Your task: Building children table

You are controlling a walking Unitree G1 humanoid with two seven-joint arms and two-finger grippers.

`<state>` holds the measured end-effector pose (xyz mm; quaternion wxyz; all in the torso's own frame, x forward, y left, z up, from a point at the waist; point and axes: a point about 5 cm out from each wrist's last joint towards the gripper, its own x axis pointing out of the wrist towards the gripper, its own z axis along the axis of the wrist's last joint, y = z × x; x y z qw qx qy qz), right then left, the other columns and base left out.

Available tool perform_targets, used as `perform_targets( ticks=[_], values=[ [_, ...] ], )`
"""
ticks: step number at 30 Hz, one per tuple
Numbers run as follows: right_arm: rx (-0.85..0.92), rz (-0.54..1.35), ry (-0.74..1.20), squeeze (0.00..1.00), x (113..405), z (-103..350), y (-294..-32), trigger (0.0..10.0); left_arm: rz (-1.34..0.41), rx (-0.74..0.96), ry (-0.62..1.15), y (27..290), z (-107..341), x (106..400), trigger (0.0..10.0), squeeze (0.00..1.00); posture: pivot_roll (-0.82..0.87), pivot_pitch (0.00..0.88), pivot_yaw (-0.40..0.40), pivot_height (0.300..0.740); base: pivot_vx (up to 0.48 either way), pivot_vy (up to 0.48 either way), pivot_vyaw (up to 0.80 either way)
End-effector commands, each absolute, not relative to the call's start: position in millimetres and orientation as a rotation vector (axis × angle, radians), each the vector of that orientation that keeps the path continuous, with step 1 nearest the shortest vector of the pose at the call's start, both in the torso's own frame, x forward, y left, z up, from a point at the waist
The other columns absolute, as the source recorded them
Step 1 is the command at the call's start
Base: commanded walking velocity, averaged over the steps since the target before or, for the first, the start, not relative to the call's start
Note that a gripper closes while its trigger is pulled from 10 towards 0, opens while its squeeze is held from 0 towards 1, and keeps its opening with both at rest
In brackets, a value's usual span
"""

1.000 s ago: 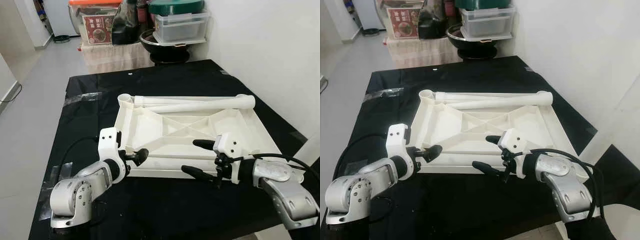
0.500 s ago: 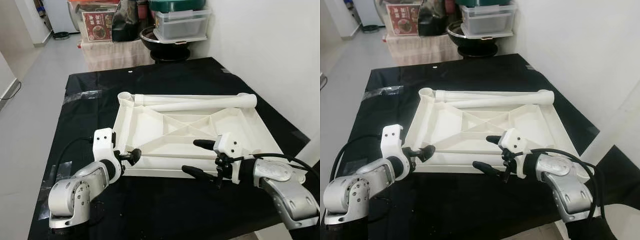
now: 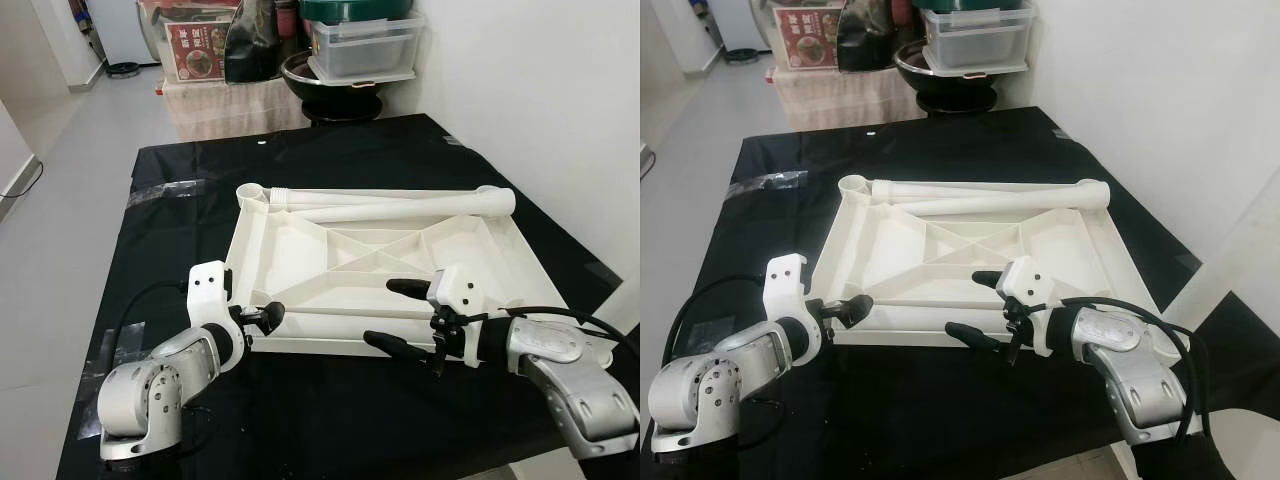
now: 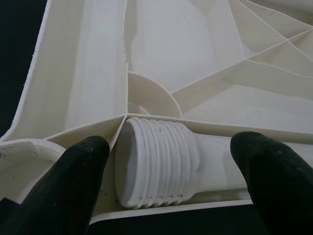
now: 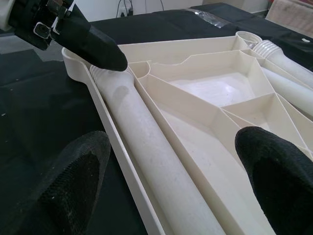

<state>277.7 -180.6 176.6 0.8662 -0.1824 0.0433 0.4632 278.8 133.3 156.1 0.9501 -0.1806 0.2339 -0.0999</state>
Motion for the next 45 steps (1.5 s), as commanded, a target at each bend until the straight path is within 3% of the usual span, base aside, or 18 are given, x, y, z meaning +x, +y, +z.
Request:
perform_targets(
  ticks=[1,30,35,37,45],
  values=[
    [-0.387,0.986,0.096,0.0,275.5,177.8,-179.6,10.0,-0.221,-0.387,0.535,130.6,146.6,275.4,10.0,0.0,-0.03,0.062,-0.016,0.74,0.0,0.0,0.0],
    [-0.393,0.995,0.098,0.0,275.7,178.0,-177.7,10.0,-0.275,-0.412,0.521,122.3,153.3,274.0,10.0,0.0,-0.03,0.06,-0.015,0.74,0.0,0.0,0.0],
    [-0.394,0.997,0.096,0.0,274.2,178.2,-176.3,10.0,-0.266,-0.495,0.547,124.7,145.3,273.6,10.0,0.0,-0.03,0.063,-0.015,0.74,0.0,0.0,0.0],
    [-0.395,0.996,0.096,0.0,273.5,178.7,-176.3,10.0,-0.279,-0.639,0.548,128.7,140.4,275.4,10.0,0.0,-0.03,0.064,-0.015,0.74,0.0,0.0,0.0],
    [-0.397,0.997,0.093,0.0,272.4,179.8,-176.0,10.0,-0.329,-0.818,0.499,142.7,139.2,282.2,10.0,0.0,-0.04,0.065,-0.02,0.74,0.0,0.0,0.0]
  ],
)
